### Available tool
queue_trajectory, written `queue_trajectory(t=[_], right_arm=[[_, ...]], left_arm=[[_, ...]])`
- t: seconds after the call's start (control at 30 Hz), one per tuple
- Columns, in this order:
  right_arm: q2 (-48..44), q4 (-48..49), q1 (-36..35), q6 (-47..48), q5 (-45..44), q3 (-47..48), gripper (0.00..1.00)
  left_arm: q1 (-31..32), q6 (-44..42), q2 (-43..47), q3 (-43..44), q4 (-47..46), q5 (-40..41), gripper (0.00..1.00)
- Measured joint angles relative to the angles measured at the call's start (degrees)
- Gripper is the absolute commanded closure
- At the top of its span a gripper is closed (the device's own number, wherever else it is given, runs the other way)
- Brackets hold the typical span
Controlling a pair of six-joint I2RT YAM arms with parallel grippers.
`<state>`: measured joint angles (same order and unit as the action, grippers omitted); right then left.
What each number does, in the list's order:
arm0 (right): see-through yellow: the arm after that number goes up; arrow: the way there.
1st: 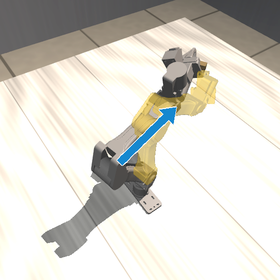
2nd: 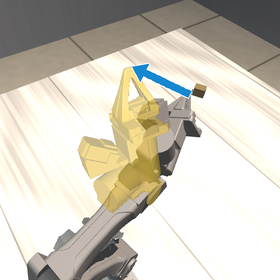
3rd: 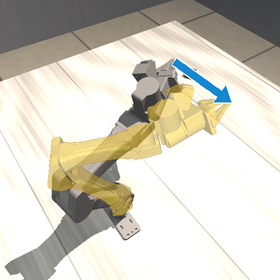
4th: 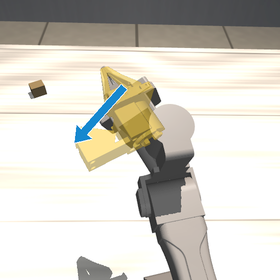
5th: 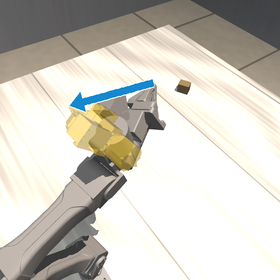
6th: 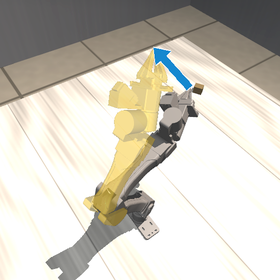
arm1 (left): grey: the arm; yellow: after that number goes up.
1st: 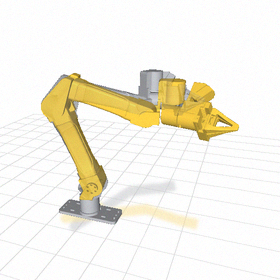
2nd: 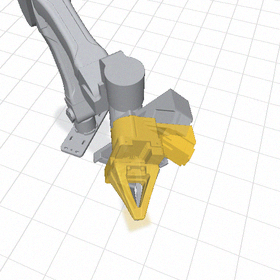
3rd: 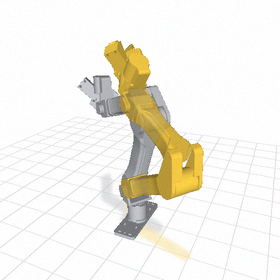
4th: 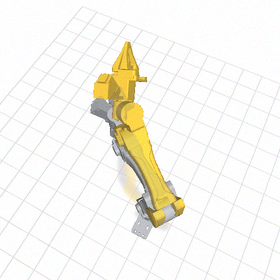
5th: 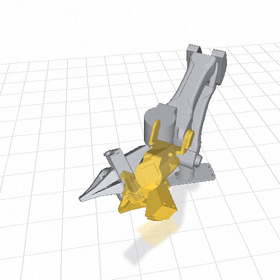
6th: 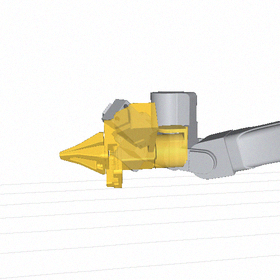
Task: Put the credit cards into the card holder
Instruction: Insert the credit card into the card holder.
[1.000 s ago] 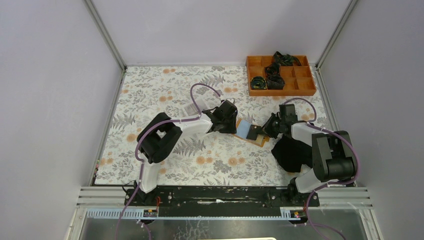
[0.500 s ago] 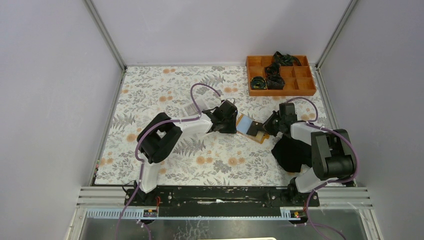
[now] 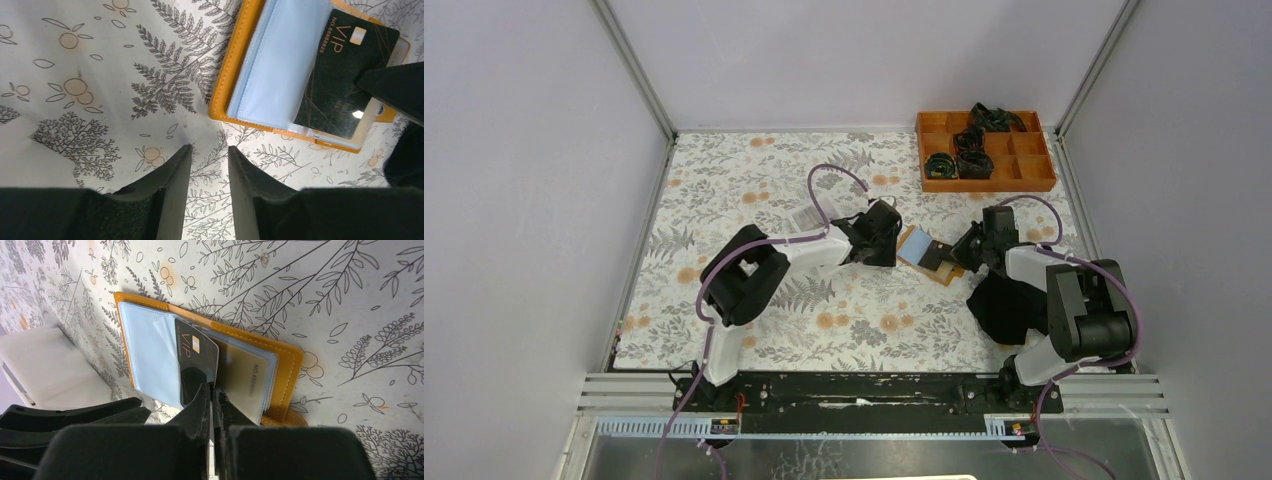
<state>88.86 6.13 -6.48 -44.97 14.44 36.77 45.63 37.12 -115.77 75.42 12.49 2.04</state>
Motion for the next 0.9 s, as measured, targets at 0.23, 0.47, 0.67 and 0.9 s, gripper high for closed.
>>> queue_trajectory(t=[0.23, 0.47, 0.67, 0.9], right_arm=[[-0.7, -1.1, 0.0, 1.7, -0.4, 0.0, 1.0], [-1.1, -2.2, 0.0, 2.7, -0.5, 0.0, 1.0], [-1.5, -3.6, 0.0, 3.6, -0.5, 0.2, 1.0], [-2.4, -6.3, 0.0, 4.7, -0.5, 0.6, 1.0]], left_arm=[[0.0, -1.3, 0.0, 2.8, 3.1, 3.4, 0.6], [-0.1, -3.6, -4.0, 12.4, 4.3, 5.8, 0.6], [-0.3, -3.9, -8.6, 15.9, 4.7, 6.1, 0.59], [-0.3, -4.5, -11.3, 17.5, 4.8, 7.1, 0.64]])
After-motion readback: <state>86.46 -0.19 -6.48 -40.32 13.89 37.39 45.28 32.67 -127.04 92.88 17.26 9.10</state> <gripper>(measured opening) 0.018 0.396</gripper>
